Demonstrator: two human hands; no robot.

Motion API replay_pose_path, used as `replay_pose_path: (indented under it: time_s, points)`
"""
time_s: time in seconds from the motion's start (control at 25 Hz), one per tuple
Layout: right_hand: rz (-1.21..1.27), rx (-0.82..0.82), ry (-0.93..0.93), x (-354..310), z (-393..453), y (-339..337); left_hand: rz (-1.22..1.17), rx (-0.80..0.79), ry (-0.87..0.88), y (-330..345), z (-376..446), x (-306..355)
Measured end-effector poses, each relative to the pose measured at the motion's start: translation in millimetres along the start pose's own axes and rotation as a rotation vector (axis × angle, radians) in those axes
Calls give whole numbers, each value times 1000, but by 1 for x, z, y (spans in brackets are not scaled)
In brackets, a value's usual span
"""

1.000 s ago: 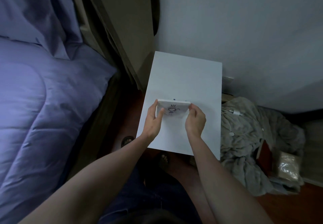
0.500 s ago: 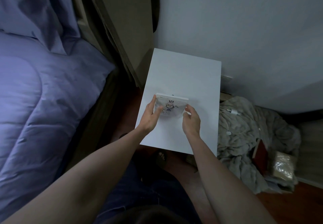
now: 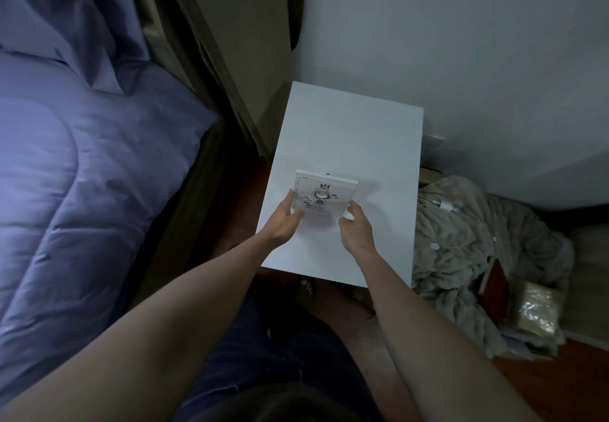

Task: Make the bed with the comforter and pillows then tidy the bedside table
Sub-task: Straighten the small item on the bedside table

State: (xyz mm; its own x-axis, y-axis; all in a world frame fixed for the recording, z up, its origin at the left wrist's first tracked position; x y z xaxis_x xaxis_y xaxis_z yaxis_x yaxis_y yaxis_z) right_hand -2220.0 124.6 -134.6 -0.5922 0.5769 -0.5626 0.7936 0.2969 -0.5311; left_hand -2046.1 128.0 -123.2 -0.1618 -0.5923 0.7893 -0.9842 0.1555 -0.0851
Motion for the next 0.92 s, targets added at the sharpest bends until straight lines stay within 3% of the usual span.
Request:
replay_pose_path:
  time_s: [0.16,0.44,0.92]
  points:
    - [22,18,-30,-3,0,1,-42,23,-60,-2,2,-1]
    - [37,66,-48,-27,13,-8,-76,6,17,-7,13,19]
    - [-32,148,-129,-152,136,-47,-62,42,113,-65,147,126]
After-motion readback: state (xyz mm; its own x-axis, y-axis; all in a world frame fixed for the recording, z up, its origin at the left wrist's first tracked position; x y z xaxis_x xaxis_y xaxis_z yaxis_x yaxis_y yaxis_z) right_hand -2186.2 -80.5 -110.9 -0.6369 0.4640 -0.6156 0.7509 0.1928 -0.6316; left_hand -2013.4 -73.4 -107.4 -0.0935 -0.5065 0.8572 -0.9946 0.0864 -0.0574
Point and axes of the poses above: each hand's wrist, its own z-axis towards the middle knuckle, its own y-axis out of the palm, x = y × z, the point moved 5 cm from there along z, towards the middle knuckle, and after that the axes turned 8 degrees about -z, right-handed, at the moved point
